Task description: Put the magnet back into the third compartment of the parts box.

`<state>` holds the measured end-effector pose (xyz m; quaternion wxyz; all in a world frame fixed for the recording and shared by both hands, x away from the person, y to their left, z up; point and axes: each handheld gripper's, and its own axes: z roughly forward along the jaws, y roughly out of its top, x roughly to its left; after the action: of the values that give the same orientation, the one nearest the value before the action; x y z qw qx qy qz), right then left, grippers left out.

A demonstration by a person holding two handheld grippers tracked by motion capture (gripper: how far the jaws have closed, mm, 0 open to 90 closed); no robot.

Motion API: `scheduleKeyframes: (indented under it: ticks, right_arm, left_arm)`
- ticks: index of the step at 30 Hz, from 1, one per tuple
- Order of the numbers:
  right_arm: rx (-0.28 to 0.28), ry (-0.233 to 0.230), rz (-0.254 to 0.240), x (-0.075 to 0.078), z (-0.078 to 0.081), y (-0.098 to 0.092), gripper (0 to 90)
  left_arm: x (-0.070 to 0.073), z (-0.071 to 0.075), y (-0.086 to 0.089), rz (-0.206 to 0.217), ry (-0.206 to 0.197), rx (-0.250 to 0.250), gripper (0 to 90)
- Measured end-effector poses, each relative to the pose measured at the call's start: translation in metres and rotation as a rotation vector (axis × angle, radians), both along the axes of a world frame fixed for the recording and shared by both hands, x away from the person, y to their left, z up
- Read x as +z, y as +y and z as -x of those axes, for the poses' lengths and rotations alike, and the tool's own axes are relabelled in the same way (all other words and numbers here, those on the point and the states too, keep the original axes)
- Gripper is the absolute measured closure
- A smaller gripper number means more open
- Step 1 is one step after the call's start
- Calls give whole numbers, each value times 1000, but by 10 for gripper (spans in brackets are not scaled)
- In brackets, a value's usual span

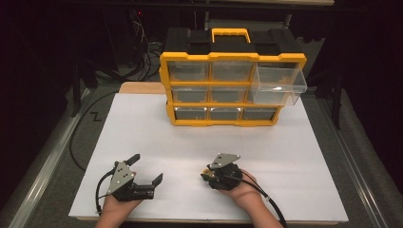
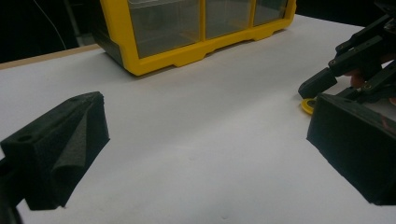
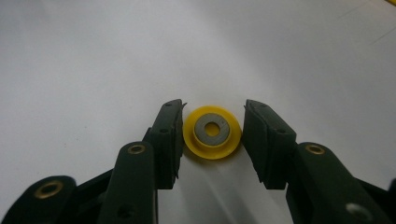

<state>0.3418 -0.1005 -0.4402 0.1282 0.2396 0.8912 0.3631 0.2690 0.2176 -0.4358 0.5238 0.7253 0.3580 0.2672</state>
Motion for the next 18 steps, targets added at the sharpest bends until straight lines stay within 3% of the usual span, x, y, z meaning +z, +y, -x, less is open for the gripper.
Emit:
scheduleKeyframes:
  ticks: [18]
  right_arm:
    - [-2, 11, -9, 0, -2, -1, 646]
  left_arm:
    - [0, -1, 0, -1, 1, -1, 1]
